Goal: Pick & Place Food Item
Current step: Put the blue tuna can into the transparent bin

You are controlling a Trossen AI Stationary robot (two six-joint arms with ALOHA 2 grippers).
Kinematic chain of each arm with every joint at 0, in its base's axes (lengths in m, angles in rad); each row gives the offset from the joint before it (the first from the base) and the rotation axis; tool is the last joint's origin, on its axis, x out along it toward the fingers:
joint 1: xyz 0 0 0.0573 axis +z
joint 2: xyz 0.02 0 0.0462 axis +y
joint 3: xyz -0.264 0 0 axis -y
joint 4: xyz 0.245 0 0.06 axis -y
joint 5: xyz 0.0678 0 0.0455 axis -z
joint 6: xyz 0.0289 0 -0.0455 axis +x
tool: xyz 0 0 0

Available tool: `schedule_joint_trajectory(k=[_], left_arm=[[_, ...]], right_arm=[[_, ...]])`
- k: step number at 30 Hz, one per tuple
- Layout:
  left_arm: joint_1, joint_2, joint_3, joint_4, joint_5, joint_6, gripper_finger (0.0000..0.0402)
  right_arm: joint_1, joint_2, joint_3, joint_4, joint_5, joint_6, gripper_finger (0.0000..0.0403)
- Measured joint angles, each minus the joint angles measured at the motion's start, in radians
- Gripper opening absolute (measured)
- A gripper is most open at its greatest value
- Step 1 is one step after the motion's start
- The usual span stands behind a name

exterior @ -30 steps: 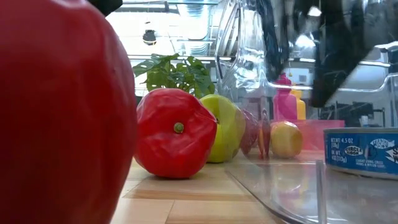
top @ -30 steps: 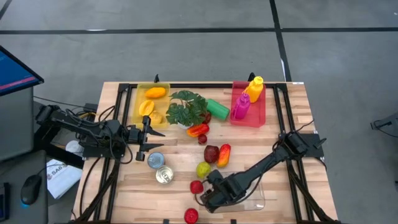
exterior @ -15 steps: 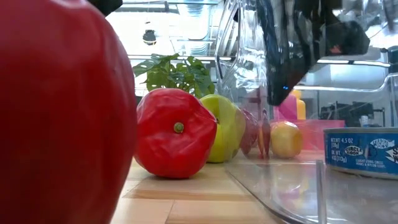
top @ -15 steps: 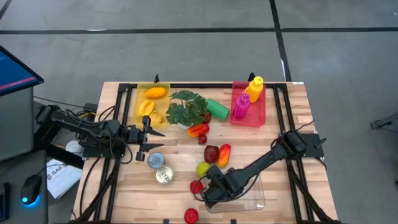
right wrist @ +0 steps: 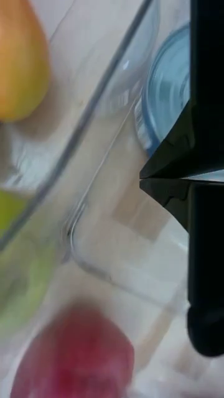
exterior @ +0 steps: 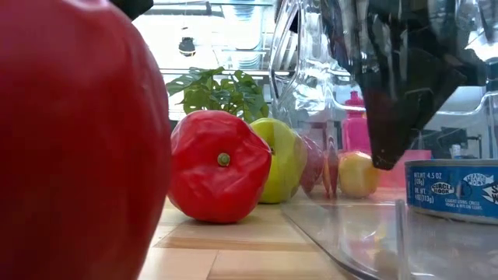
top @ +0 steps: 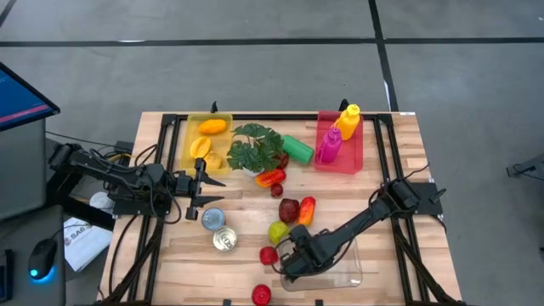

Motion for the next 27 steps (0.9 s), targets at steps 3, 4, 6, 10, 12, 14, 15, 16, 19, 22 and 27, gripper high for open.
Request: schedule_joint_trajectory(k=[3,4,6,10,12,14,15,16,19,22,27], left_arm=[[0.0,0.0,0.0,0.0,0.0,0.0,0.0153],[0.0,0.0,0.0,0.0,0.0,0.0,0.0153],[0.0,0.0,0.0,0.0,0.0,0.0,0.0153],[0.0,0.0,0.0,0.0,0.0,0.0,0.0153],[0.0,0.0,0.0,0.0,0.0,0.0,0.0153],[0.0,0.0,0.0,0.0,0.0,0.0,0.0153],[0.0,0.0,0.0,0.0,0.0,0.0,0.0153],[0.0,0.0,0.0,0.0,0.0,0.0,0.0153],[0.0,0.0,0.0,0.0,0.0,0.0,0.0153],[0.0,0.0,0.0,0.0,0.0,0.0,0.0153],[0.0,0.0,0.0,0.0,0.0,0.0,0.0153]], right_arm=[[0.0,0.0,0.0,-0.028,-0.019,0.027,0.0001],[0.0,0.0,0.0,-0.037,-0.021,0.036,0.0001],[0.0,0.0,0.0,-0.049,-0.038,0.044,0.0001],[0.0,0.0,0.0,-0.074,-0.083,0.045,0.0001],[0.0,0.0,0.0,-0.084,-0.101,0.047,0.0001],[0.002,0.0,0.0,-0.106,-0.105,0.062,0.0],[0.004,0.0,0.0,-0.119,-0.111,0.071,0.0],[0.006,0.0,0.0,-0.13,-0.121,0.077,0.0],[0.015,0.0,0.0,-0.161,-0.157,0.105,0.0],[0.027,0.0,0.0,-0.171,-0.166,0.122,0.0],[0.04,-0.001,0.043,-0.157,-0.151,0.116,0.0]])
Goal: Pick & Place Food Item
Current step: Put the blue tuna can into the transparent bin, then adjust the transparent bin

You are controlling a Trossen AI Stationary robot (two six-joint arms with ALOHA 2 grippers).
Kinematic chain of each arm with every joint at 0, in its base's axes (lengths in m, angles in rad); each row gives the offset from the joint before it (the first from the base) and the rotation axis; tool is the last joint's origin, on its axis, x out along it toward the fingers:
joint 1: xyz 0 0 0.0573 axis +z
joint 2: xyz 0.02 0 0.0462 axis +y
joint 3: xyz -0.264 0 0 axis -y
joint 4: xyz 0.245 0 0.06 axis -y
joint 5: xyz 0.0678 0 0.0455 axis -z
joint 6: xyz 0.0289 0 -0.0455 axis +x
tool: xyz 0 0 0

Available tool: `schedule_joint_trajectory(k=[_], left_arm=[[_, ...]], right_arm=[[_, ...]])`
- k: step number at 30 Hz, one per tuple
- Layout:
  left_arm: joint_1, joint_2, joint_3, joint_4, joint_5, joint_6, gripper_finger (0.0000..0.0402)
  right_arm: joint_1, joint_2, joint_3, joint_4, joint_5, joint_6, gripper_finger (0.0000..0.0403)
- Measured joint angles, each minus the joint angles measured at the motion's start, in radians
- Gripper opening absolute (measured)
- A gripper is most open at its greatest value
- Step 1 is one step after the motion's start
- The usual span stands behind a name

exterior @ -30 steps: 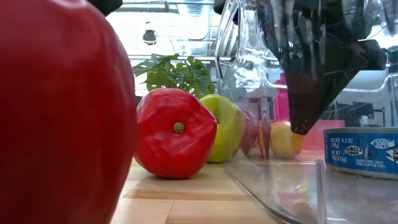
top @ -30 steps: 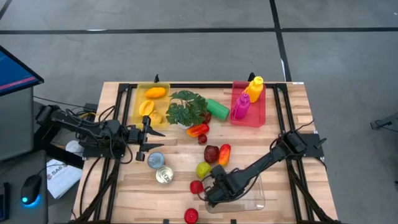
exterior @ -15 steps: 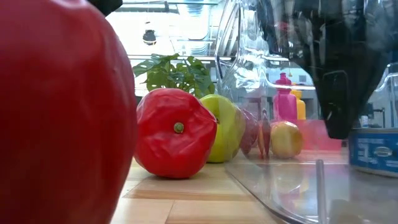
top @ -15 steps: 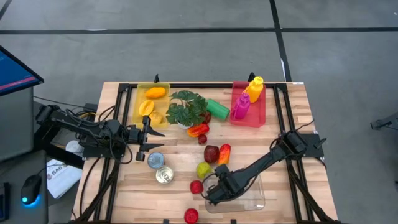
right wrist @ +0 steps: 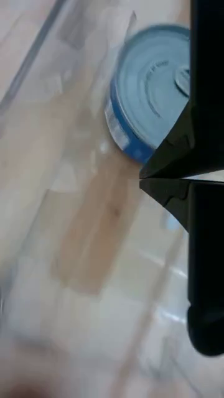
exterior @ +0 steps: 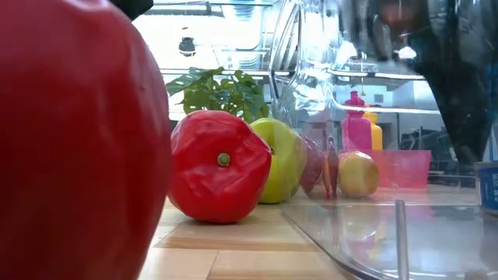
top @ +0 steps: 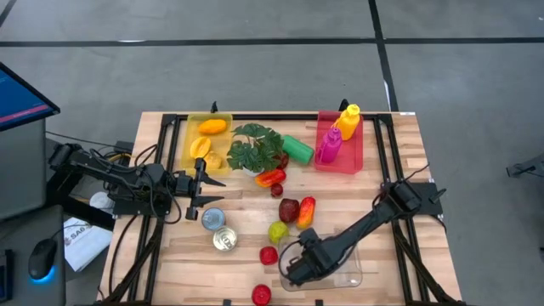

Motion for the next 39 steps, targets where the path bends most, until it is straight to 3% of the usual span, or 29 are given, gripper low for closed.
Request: schedule_joint_trajectory(k=[3,9,19,29,33,39], left_arm=[[0.0,0.0,0.0,0.0,0.0,0.0,0.0153],[0.0,0.0,0.0,0.0,0.0,0.0,0.0153],[0.0,0.0,0.0,0.0,0.0,0.0,0.0153],[0.0,0.0,0.0,0.0,0.0,0.0,0.0153],[0.0,0.0,0.0,0.0,0.0,0.0,0.0153],[0.0,0.0,0.0,0.0,0.0,0.0,0.0153]], right_arm=[[0.008,-0.001,0.034,0.0,-0.018,-0.007,0.0],[0.054,0.0,0.047,-0.001,-0.215,0.037,0.0],[0.155,0.0,0.047,-0.007,-0.374,0.216,0.0],[0.204,0.0,0.047,0.006,-0.57,0.286,0.0],[0.204,0.0,0.047,0.031,-0.586,0.273,0.0],[0.208,0.0,0.047,-0.133,-0.556,0.256,0.0]])
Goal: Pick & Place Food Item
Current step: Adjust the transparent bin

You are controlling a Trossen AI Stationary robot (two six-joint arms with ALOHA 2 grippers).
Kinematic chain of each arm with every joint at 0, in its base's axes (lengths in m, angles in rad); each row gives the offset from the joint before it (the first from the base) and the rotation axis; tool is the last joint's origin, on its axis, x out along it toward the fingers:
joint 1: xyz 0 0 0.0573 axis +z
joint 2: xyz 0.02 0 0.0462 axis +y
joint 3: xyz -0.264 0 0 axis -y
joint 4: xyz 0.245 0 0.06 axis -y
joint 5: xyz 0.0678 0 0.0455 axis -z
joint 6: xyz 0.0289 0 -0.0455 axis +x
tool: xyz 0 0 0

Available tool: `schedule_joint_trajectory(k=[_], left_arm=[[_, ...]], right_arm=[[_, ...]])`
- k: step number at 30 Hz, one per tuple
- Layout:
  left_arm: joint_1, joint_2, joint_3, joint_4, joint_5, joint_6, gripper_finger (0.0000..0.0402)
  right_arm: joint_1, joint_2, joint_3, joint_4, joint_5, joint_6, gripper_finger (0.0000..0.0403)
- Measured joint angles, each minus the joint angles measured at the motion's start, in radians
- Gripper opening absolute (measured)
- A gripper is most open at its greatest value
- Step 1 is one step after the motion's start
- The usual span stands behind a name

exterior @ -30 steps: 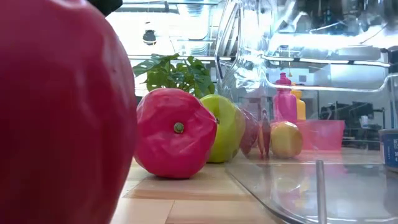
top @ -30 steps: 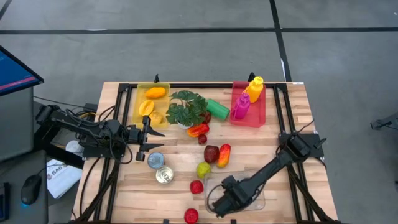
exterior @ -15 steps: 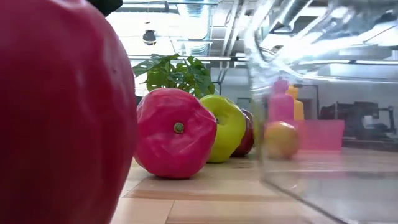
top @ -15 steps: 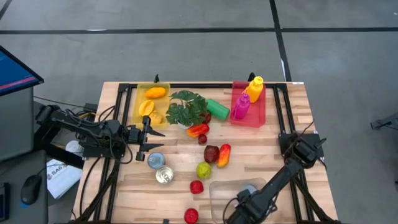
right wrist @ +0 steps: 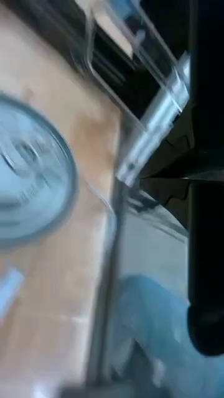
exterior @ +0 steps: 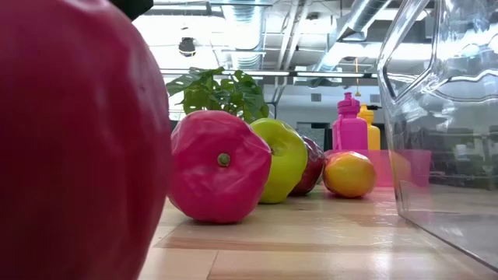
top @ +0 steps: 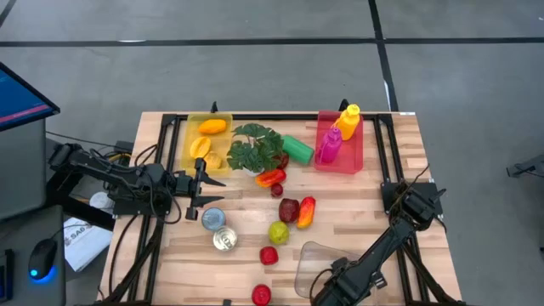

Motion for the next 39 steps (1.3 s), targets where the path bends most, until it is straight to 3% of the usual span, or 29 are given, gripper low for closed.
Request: schedule_joint_trajectory(k=[7,16,30,39], left_arm=[[0.0,0.0,0.0,0.0,0.0,0.0,0.0153],[0.0,0.0,0.0,0.0,0.0,0.0,0.0153],[0.001,0.0,0.0,0.0,0.0,0.0,0.0153],[0.001,0.0,0.0,0.0,0.0,0.0,0.0153]], right_arm=[[0.001,0.0,0.0,-0.085,0.133,-0.024,0.0],[-0.012,0.0,0.0,-0.163,0.435,-0.047,0.0],[-0.062,0.001,-0.082,-0.225,0.563,-0.103,0.0],[-0.077,0.001,-0.081,-0.095,0.707,-0.17,0.0]])
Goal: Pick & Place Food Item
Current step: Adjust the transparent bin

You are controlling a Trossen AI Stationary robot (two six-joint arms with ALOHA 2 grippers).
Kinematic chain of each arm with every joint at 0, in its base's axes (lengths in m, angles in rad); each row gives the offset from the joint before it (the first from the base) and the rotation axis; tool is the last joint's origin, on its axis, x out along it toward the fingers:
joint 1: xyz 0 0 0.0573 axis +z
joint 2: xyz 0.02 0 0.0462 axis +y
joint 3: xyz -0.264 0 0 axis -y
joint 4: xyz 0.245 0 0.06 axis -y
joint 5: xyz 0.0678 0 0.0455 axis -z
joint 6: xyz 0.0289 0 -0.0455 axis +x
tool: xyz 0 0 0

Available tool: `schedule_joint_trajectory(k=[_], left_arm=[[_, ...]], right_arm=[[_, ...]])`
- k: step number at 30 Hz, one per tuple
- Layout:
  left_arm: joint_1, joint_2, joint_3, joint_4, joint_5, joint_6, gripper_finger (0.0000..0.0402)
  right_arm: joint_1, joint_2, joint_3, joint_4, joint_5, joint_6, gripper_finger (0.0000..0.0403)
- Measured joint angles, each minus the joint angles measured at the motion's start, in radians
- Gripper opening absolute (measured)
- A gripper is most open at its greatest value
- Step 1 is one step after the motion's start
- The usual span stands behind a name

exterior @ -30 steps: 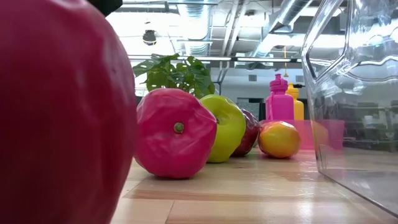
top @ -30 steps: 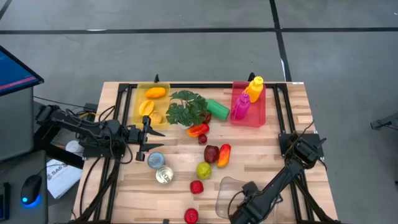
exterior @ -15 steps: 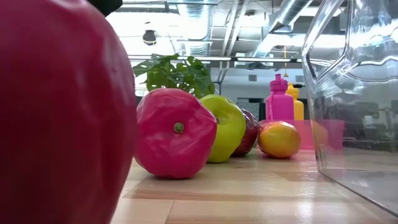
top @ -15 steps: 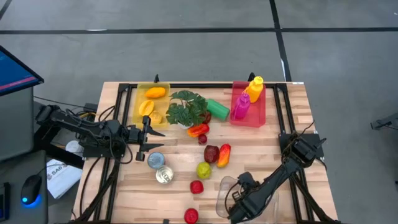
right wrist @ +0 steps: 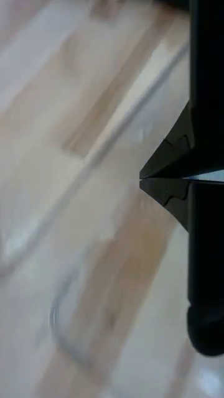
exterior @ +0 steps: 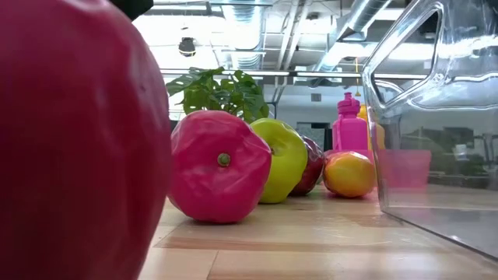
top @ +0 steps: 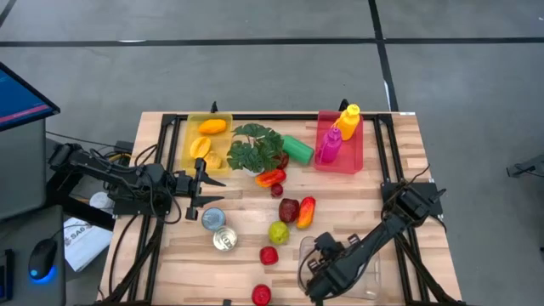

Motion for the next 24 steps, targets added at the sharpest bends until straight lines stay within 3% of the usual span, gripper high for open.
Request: schedule_joint_trajectory(k=[13,24], left_arm=[[0.0,0.0,0.0,0.0,0.0,0.0,0.0153],[0.0,0.0,0.0,0.004,0.0,0.0,0.0153]], right_arm=[[-0.033,-0.011,0.007,0.485,0.016,-0.277,0.0],[-0.061,-0.02,0.032,0.541,0.002,-0.366,0.0]])
